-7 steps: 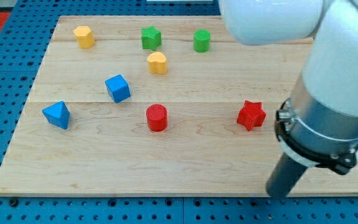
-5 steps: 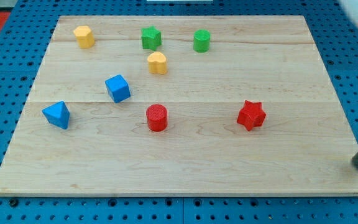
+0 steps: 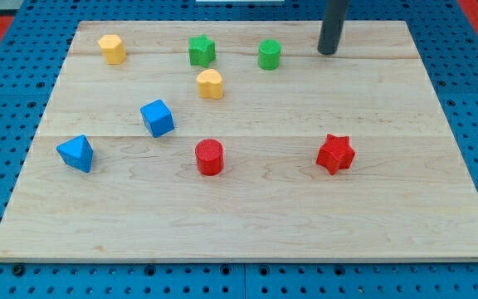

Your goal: Move the green star towards center side of the board

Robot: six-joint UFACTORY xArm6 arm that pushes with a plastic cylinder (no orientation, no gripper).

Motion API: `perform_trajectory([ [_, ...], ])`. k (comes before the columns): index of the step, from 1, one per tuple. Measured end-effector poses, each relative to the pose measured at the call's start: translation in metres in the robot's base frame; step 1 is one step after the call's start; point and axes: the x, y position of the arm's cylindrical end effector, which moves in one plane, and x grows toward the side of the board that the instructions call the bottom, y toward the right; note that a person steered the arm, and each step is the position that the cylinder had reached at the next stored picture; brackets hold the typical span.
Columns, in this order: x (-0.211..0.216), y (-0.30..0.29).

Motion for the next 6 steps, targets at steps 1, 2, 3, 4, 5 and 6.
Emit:
perform_trajectory([
  [1,-0.047,-0.071],
  [2,-0.047,-0.147],
  [3,-0.033,-0.252],
  [4,0.015,-0.285],
  [5,0.053,-0.226],
  [6,0.023,-0.231],
])
